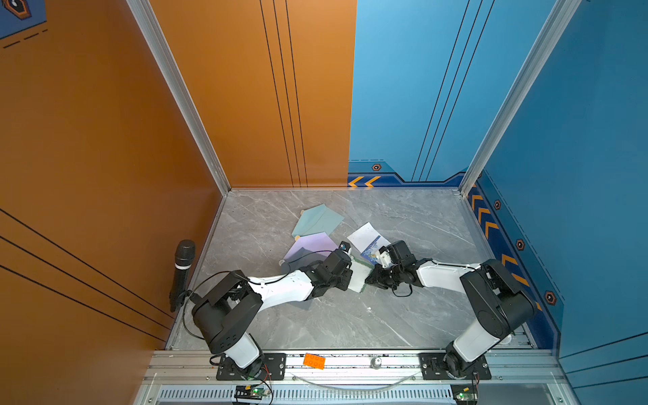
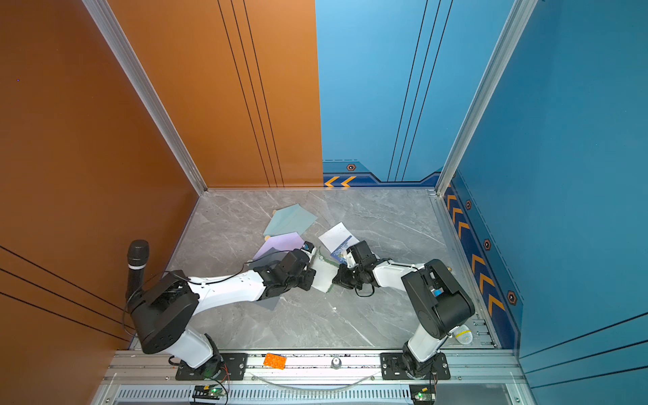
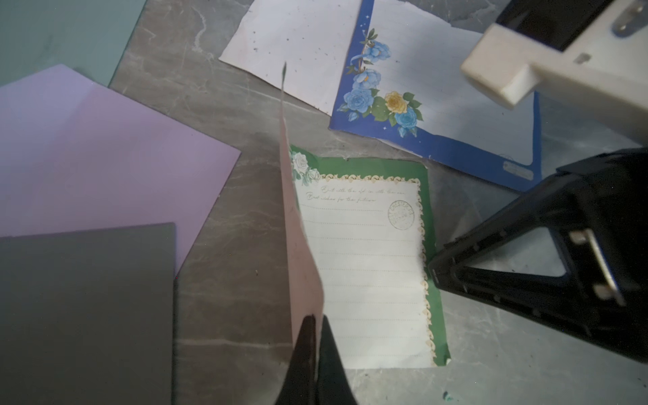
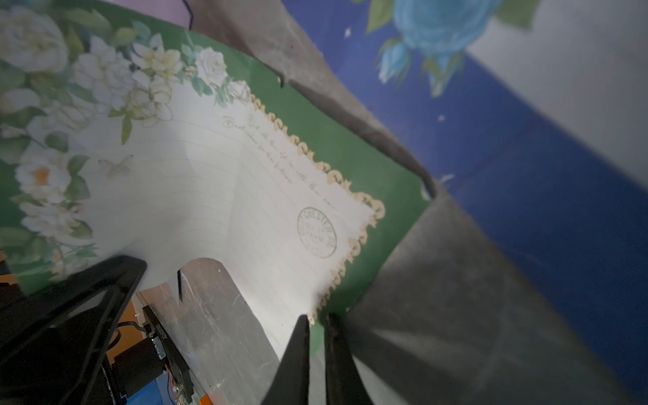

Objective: Fold the letter paper in half and place it into the envelope
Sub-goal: Fold the letter paper at the center of the board.

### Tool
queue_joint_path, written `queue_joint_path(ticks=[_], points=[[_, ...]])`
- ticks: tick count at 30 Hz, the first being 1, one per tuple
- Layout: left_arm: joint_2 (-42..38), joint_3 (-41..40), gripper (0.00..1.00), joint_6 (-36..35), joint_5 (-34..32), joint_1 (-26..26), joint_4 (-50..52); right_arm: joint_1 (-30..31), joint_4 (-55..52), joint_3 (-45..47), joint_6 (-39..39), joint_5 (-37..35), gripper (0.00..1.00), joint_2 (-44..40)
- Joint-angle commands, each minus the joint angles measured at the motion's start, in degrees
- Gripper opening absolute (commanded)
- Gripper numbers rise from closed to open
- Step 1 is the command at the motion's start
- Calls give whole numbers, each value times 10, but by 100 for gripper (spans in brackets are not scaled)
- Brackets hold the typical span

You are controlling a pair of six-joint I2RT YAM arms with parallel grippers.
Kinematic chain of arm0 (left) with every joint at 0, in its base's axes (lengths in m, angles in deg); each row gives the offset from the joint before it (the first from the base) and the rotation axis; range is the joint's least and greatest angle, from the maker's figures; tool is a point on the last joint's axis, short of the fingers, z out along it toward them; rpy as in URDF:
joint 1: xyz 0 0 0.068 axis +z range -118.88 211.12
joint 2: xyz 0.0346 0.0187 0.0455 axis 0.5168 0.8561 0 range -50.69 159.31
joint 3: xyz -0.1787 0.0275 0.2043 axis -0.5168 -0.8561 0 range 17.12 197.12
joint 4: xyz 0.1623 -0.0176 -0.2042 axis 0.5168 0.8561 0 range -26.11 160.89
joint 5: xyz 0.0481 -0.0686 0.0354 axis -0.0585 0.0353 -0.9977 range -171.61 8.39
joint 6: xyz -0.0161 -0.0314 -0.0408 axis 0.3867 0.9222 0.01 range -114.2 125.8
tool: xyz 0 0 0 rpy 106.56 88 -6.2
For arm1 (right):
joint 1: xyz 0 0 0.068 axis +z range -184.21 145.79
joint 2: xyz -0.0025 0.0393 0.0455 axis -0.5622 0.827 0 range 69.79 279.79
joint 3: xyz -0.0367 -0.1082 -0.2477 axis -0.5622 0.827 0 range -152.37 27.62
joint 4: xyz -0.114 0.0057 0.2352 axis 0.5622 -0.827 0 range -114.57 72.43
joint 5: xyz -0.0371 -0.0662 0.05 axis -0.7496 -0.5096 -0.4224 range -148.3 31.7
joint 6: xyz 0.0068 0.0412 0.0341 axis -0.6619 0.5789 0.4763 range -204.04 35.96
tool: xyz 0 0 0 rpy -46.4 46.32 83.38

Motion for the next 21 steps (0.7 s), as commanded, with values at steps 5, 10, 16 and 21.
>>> queue_joint_path(ticks=[5,10,16,21], points=[[17,11,0,-81,-58,-31,-28,1,-31,28,17,-16,14,8],[30,-11,0,-129,-104,-60,-66,1,-4,39,35,-11,14,8],[32,-31,0,-155,-116,-73,-101,1,33,55,56,-11,14,-2],[39,-35,0,-163,-119,-75,-102,0,53,67,64,-11,14,-12]])
